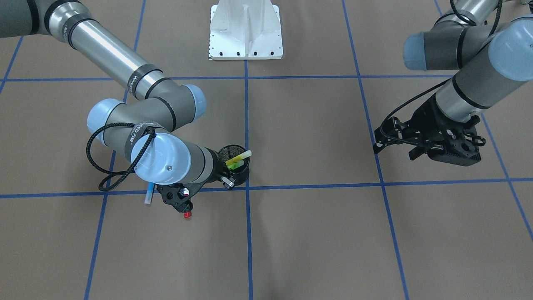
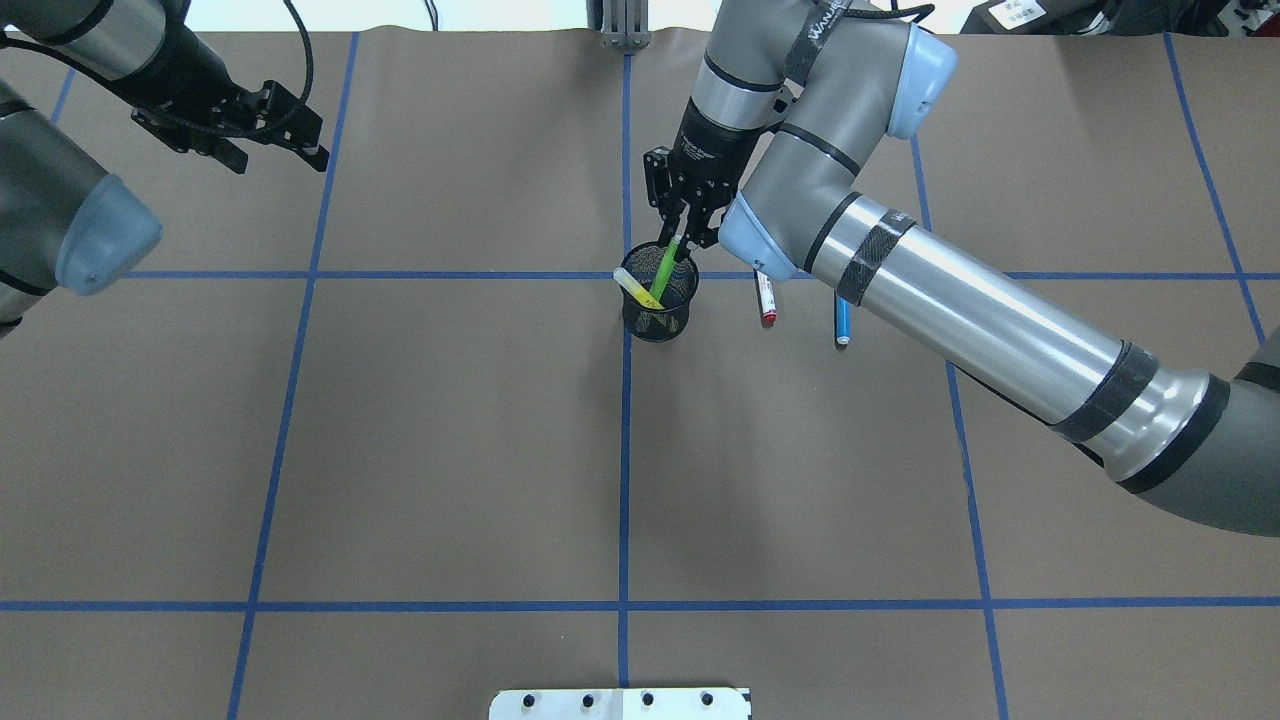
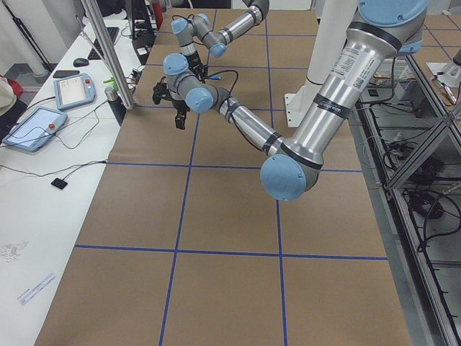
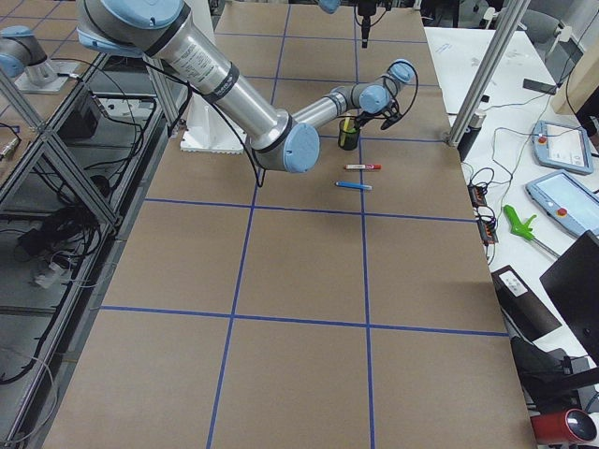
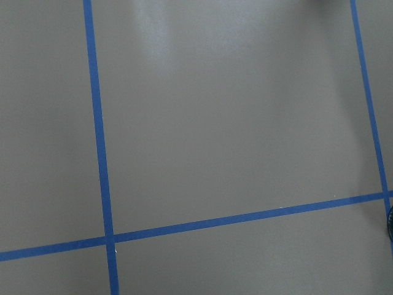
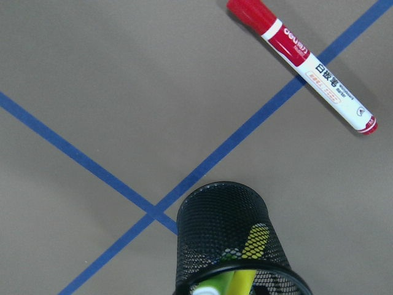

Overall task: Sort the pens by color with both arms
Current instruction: 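Close the right gripper on the green highlighter, then lift the green highlighter out and carry it away from the cup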

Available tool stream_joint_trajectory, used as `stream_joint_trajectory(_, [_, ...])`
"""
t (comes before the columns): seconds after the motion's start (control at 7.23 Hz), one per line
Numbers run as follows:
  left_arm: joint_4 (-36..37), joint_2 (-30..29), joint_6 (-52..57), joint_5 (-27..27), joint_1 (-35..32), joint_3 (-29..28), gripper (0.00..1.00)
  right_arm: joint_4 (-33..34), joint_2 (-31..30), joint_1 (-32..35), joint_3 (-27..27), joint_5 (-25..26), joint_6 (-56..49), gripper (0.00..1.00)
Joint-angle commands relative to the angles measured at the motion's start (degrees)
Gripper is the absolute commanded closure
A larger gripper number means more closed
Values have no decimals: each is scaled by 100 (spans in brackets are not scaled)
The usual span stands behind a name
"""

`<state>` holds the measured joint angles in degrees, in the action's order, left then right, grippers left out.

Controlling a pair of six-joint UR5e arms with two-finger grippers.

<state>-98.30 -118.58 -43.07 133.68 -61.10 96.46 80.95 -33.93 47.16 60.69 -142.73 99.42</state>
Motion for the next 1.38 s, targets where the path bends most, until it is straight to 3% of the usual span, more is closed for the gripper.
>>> stream_joint_trajectory(0.0, [22,2,0,0,-7,48,0,0,1,4,22,0,16,90])
stream_joint_trajectory(0.55, [213,54,0,0,-16,240,0,35,18,152,215,-140,78,90])
stream_joint_trajectory(1.24, [329,-111,-323,-35,72,181,0,615,62,996,813,-448,201,90])
